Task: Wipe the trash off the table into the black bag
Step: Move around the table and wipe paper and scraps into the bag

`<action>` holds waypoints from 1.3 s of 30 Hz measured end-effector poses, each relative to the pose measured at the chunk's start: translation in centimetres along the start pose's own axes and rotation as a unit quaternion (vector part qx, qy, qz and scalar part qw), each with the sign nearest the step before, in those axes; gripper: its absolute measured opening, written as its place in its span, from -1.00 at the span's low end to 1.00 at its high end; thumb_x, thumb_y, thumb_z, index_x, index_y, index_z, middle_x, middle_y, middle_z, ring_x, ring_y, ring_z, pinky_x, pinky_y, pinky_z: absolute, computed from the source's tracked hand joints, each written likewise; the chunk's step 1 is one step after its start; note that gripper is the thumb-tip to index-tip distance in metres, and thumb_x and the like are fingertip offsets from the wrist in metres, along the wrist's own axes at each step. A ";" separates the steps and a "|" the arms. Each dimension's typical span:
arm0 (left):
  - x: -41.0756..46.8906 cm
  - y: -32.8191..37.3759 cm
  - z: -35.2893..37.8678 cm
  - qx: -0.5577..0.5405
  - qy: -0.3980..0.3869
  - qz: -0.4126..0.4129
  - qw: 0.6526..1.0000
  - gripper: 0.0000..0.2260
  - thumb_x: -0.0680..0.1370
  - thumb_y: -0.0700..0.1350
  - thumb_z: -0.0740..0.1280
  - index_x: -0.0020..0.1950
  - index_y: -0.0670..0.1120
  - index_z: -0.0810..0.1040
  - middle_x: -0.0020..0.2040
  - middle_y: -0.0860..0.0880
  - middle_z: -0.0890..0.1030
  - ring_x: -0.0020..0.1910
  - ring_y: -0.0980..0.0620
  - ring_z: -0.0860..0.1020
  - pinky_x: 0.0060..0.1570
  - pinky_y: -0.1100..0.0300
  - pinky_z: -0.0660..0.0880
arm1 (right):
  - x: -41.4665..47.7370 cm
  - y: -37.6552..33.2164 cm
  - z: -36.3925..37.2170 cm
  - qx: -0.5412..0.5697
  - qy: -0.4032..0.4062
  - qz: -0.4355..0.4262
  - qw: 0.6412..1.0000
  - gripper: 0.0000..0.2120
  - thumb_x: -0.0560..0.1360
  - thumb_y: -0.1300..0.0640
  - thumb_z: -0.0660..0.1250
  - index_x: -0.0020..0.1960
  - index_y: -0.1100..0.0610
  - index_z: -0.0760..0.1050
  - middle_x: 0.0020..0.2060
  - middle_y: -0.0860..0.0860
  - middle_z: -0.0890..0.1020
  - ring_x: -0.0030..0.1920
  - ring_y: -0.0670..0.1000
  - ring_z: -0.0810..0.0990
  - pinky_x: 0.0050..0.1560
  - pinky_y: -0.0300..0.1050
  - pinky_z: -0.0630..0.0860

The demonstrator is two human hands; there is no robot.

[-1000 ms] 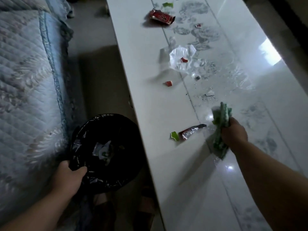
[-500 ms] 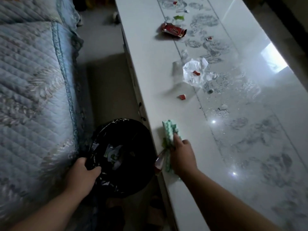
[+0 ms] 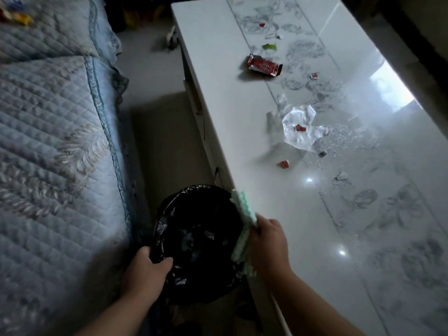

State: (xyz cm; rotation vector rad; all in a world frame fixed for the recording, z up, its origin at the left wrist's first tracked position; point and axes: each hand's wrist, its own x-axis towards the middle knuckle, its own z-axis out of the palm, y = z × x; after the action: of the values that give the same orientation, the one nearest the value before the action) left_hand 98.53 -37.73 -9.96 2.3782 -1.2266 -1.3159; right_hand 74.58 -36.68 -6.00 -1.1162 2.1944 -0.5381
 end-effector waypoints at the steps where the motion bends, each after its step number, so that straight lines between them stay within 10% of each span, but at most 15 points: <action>1: 0.4 0.5 -0.3 0.000 0.002 0.001 1.000 -0.77 0.39 -0.12 0.45 -0.02 -0.13 0.52 -0.18 -0.12 0.62 -0.21 -0.14 0.57 -0.21 0.09 0.46 | 0.5 0.4 -1.6 0.006 0.039 0.024 0.999 -0.73 0.40 0.31 0.25 0.01 0.08 0.61 -0.26 0.08 0.47 -0.23 0.05 0.43 -0.28 -0.22 0.19; 6: 3.0 3.5 -1.4 0.016 0.030 0.014 0.999 -0.83 0.37 -0.19 0.46 -0.12 -0.19 0.52 -0.23 -0.22 0.61 -0.21 -0.22 0.57 -0.15 0.00 0.50 | 2.6 6.7 -9.2 0.014 0.216 0.175 0.960 -0.75 0.23 0.19 0.12 -0.26 0.20 0.55 -0.47 0.14 0.48 -0.41 0.19 0.48 -0.45 -0.17 0.24; 16: 8.5 8.2 -0.7 0.057 0.117 0.032 0.991 -0.83 0.36 -0.15 0.47 -0.17 -0.21 0.56 -0.29 -0.25 0.60 -0.26 -0.22 0.59 -0.24 -0.01 0.49 | 10.5 15.5 -13.5 -0.011 0.232 0.428 0.874 -0.65 0.47 0.21 0.22 0.23 0.30 0.44 0.14 0.38 0.49 0.07 0.36 0.50 0.13 0.10 0.46; 25: 10.5 9.2 -1.5 0.074 0.111 0.008 0.991 -0.86 0.31 -0.14 0.44 -0.34 -0.19 0.55 -0.47 -0.12 0.61 -0.44 -0.11 0.58 -0.32 0.00 0.54 | 21.8 11.5 -15.4 -0.079 0.126 0.186 0.971 -0.49 0.39 0.31 0.21 0.32 0.08 0.44 -0.01 0.31 0.53 -0.14 0.20 0.52 -0.07 -0.08 0.47; 39: 7.1 14.0 -2.2 0.062 0.109 0.010 0.992 -0.87 0.41 -0.21 0.41 -0.14 -0.23 0.53 -0.32 -0.22 0.56 -0.36 -0.12 0.47 -0.40 0.13 0.28 | 20.5 1.6 -4.9 0.017 0.032 0.114 0.993 -0.47 0.49 0.19 0.22 0.44 -0.04 0.26 -0.04 0.02 0.29 -0.10 0.02 0.35 0.03 -0.15 0.33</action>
State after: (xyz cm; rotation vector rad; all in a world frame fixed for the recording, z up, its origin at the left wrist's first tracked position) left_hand 93.98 -52.49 -6.28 2.5058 -1.2962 -0.9695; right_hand 60.94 -52.31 -10.26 -0.8255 2.3220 -0.5139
